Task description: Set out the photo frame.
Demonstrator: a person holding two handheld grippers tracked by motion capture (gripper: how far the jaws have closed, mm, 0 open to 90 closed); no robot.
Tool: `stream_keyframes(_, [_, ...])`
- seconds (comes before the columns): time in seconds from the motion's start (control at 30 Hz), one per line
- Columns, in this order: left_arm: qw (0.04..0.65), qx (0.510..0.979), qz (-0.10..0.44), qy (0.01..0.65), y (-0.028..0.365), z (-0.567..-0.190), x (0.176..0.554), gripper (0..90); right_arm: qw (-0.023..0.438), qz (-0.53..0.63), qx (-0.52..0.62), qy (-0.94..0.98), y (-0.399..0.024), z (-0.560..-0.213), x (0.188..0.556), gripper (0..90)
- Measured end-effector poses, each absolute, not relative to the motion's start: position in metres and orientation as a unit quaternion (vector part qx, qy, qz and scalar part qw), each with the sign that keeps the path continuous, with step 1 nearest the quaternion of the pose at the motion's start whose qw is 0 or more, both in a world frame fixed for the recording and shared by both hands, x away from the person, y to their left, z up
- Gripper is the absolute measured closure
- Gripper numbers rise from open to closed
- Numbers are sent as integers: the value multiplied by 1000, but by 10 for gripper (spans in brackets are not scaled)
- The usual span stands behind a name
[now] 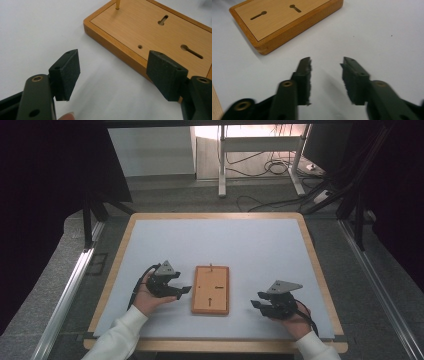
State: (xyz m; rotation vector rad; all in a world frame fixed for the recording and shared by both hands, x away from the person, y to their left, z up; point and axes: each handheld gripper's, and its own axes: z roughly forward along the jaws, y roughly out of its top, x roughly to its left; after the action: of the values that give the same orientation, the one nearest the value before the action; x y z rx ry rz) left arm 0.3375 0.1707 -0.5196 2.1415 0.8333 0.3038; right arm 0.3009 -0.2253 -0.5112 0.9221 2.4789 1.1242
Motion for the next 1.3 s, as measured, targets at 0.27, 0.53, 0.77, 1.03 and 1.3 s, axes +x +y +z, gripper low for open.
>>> stream_keyframes(0.27, [430,843,120,299,156,-511,352,266,143,395,322,848,-221,-511,297,334])
stream_keyframes(0.53, [436,850,105,278,137,-503,367,253,139,398,324,847,-223,-510,296,300])
stream_keyframes(0.77, [418,857,107,280,122,-504,381,307,140,397,326,846,-222,-511,295,285])
stream_keyframes(1.03, [414,866,98,264,111,-508,393,352,143,397,326,846,-221,-511,295,281])
stream_keyframes(1.3, [407,870,101,260,103,-512,403,436,145,397,328,845,-221,-511,294,281])
